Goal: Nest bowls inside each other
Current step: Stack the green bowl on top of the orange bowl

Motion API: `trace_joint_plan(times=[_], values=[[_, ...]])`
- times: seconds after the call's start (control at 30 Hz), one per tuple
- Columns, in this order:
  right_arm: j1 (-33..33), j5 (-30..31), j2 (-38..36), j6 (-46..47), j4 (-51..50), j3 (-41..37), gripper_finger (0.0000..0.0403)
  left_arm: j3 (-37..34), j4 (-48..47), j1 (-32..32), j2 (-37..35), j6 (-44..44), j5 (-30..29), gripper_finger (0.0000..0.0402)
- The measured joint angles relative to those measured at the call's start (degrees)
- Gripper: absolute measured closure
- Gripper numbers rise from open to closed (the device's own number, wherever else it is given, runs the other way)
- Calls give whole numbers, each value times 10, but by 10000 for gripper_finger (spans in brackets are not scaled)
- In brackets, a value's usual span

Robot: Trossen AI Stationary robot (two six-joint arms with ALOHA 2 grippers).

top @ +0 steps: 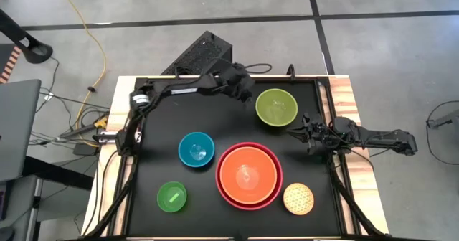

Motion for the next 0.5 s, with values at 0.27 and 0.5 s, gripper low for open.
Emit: trace_joint_plan(times=[0.27,0.5], values=[[0,0,0,0,0,0,365,186,-150,0,112,18,-44,291],[0,0,0,0,0,0,365,243,-183,-1,148,2,-61,270]])
